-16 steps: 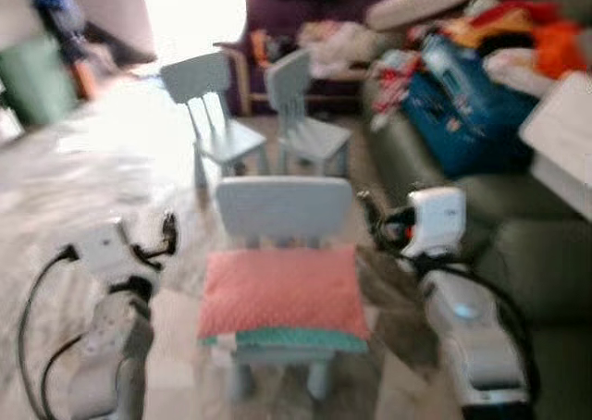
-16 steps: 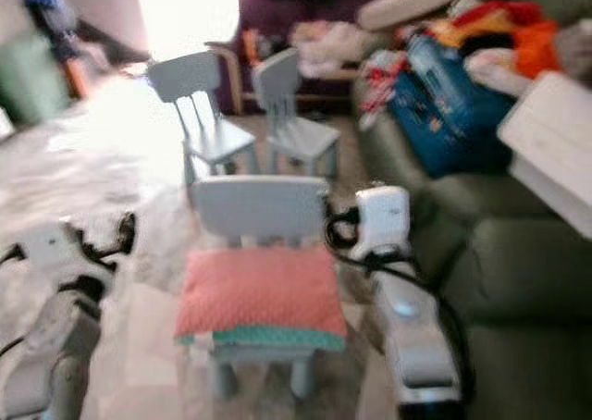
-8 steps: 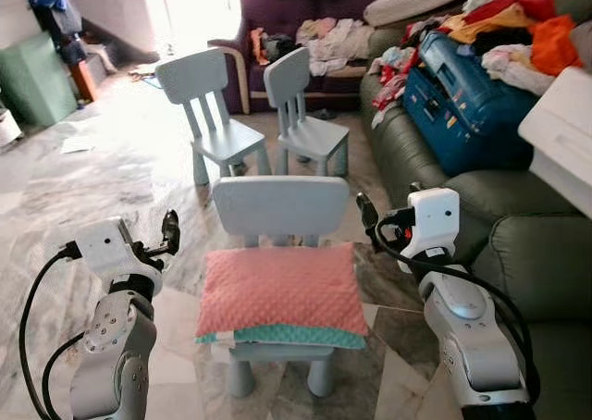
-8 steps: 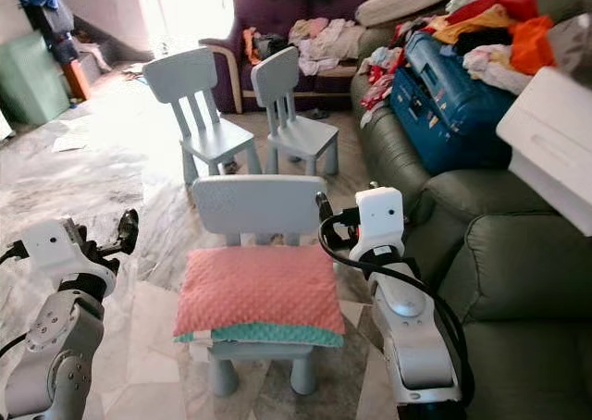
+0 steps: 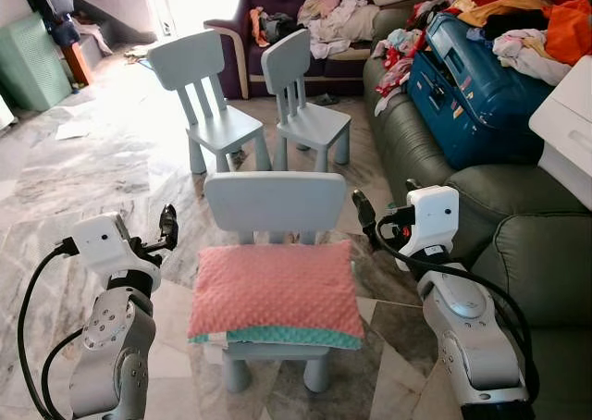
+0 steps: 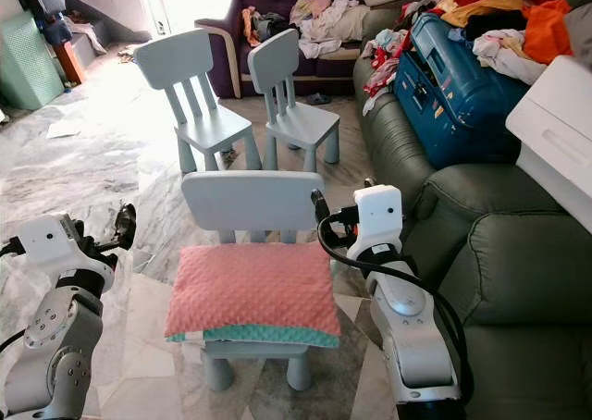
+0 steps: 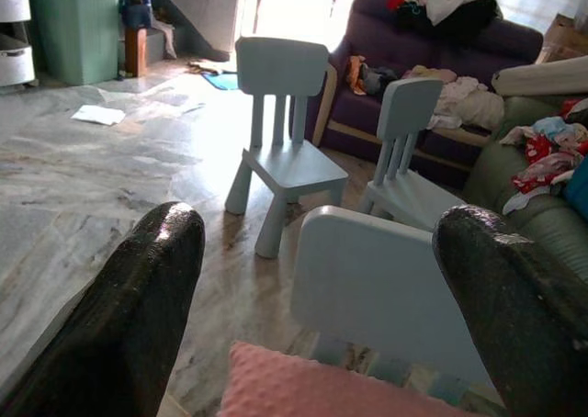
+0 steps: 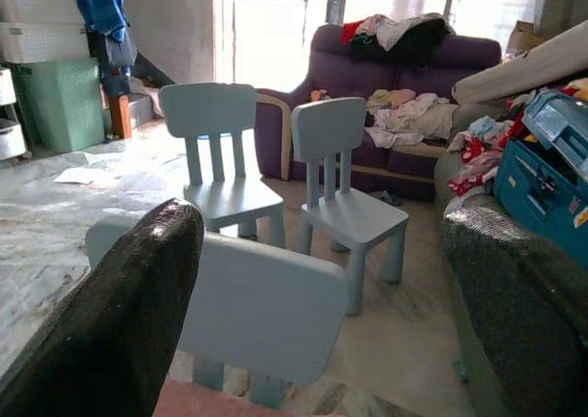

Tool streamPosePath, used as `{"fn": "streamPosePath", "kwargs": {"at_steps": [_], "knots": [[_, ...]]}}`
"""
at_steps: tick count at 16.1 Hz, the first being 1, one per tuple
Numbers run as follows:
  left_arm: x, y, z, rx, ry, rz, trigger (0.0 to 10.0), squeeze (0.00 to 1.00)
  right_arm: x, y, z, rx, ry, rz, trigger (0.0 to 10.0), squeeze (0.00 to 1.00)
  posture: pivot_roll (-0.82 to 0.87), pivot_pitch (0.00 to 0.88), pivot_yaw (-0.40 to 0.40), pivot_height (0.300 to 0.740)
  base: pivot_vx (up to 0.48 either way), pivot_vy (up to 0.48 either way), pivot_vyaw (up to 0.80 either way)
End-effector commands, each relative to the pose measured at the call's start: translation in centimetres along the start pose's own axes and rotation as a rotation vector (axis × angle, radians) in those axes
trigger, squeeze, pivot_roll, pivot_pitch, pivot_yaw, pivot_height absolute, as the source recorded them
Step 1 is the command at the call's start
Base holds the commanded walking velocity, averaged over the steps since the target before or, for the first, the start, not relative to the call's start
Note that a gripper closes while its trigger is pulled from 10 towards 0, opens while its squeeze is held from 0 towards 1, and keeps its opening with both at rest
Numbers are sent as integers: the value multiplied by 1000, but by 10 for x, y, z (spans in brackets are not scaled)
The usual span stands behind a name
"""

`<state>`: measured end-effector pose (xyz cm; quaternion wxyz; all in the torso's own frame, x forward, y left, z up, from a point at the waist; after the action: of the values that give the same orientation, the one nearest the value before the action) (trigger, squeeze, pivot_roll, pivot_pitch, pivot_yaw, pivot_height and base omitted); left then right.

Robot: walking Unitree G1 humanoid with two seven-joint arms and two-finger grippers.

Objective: Move the pillow to the sofa

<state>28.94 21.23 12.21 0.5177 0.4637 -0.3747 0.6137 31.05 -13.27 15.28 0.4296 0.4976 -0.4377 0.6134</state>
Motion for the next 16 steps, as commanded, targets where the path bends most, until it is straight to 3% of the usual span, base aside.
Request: {"fn": "streamPosePath", "kwargs": {"at_steps": [1, 11, 16], "knots": [[4, 0, -1, -8, -6, 15, 10000, 0, 6, -1, -1, 6, 7, 26, 10000, 0, -84, 0, 3, 740, 247, 326, 0], [-1, 2, 1, -15, -7, -3, 10000, 0, 5, 0, -1, 3, 15, 24, 10000, 0, -86, 0, 1, 740, 161, 355, 0], [-7, 2, 2, -1, -26, -27, 10000, 0, 4, 2, -1, -1, 17, 23, 10000, 0, -89, 0, 3, 740, 0, 0, 0]]}}
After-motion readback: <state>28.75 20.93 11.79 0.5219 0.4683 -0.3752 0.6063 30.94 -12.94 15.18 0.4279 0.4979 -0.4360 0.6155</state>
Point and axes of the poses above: a point about 5 cm out from each wrist's last joint towards the gripper, its own y axis pointing back from the gripper into the wrist, its own x axis along the axis of the wrist's last joint, z = x × y, the point moved 2 cm from there along -y, pointing out of the wrist towards the gripper, and after that the axes turned 2 degrees about y, right-handed, at the moved point
